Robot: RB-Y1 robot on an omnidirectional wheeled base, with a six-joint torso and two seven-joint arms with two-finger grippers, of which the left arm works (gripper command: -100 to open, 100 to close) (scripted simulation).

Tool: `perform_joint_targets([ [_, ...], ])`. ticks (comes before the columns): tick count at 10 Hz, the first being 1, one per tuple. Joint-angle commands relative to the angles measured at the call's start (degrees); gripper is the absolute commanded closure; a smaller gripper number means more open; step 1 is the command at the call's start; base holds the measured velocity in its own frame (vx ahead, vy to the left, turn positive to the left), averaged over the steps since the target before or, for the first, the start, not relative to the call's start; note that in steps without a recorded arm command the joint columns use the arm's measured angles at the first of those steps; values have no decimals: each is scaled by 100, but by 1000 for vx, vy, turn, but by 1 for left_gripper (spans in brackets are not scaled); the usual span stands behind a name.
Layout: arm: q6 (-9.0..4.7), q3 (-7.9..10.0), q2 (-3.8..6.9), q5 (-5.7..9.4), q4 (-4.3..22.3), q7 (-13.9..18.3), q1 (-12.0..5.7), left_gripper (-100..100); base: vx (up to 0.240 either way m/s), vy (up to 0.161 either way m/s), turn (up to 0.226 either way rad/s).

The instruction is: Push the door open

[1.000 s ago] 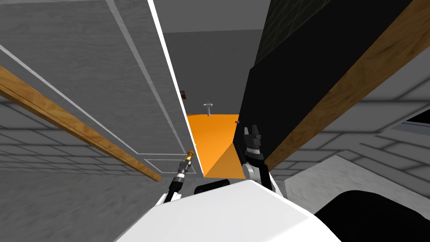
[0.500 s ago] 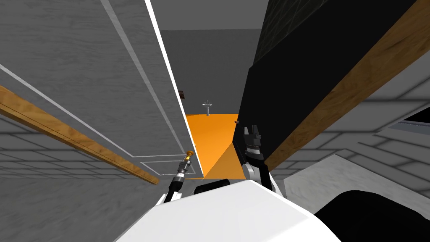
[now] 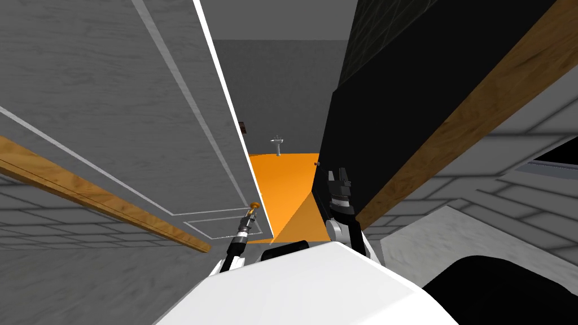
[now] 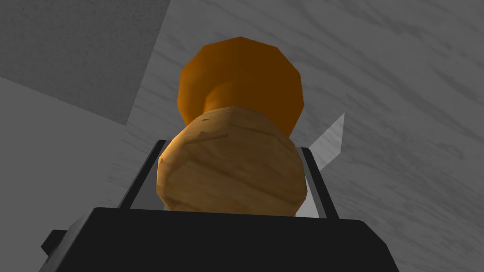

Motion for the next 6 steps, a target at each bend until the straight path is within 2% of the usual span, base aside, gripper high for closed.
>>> perform_joint_targets([
  [1, -17, 59, 12, 101, -55, 286, -3, 100, 33, -2, -39],
  [2, -25, 81, 0, 174, -51, 435, -8, 100, 43, -3, -49],
  [3, -25, 81, 0, 174, -51, 526, -8, 100, 37, -1, -21],
  [4, -34, 107, -14, 258, -47, 728, -15, 100, 36, 2, -35],
  [5, -34, 107, -14, 258, -47, 758, -15, 100, 30, 4, -26],
  [6, -43, 133, -28, 343, -42, 986, -21, 100, 39, 6, -40],
])
